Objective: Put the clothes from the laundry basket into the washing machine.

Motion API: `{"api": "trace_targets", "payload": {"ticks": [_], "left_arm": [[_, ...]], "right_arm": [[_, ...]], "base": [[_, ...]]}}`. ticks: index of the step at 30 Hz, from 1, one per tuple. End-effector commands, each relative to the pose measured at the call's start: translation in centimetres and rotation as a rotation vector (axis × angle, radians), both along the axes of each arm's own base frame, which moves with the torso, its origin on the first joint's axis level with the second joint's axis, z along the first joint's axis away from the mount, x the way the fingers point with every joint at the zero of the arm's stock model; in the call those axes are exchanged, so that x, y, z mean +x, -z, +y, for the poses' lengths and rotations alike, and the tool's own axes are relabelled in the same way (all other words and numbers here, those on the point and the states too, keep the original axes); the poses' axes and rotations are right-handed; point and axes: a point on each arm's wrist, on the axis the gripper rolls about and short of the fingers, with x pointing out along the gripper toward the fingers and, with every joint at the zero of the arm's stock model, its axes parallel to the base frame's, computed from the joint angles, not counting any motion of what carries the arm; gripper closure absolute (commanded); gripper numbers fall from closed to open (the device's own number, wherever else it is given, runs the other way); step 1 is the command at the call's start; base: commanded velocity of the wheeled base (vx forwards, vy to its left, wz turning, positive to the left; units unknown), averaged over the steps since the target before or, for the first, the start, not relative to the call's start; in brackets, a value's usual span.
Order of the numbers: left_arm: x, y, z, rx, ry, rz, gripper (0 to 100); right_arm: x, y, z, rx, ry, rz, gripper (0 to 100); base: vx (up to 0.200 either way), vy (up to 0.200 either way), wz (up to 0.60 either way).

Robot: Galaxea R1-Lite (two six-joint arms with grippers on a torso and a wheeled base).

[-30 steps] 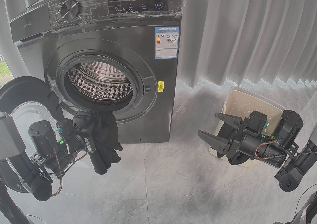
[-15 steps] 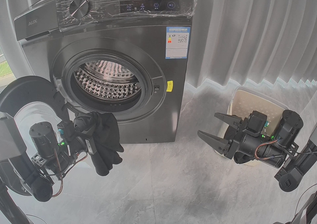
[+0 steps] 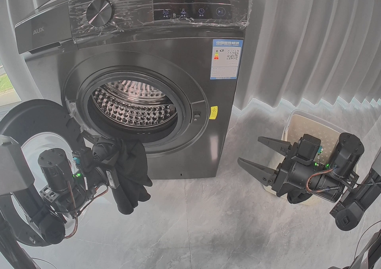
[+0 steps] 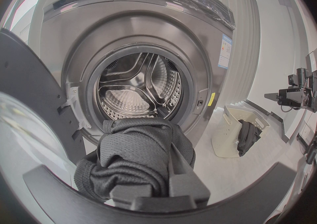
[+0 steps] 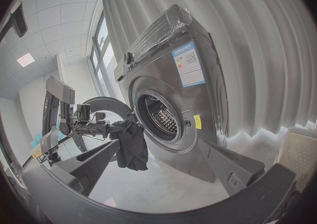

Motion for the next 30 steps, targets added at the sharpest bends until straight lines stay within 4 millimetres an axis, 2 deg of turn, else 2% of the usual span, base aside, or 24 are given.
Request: {"api": "trace_targets", "payload": {"ticks": [1,9,18,30], "left_arm": [[0.0,0.1,-0.2,0.001,0.007,0.002,100],[0.0,0.3,-0.3,0.003,0.011,0.009,100],[0.0,0.5,-0.5,0.006,0.009,0.016,100],[-0.3,0.6,-1.0,0.013,0.003,0.022,100]], "right_arm": [[-0.2,0.4,-0.1,-0.009,0.000,0.016,0],[-1.4,2.2,-0.7,-0.059,-0.002,0.100,0],[-1.4,2.3,-0.7,-0.066,-0.002,0.096,0],[-2.3,3.2,-0.9,-0.093,-0.015,0.141,0]], "base": [[0.000,0.000,0.00],[0.000,0.000,0.00],[0.000,0.200,0.00],[0.000,0.000,0.00]]}}
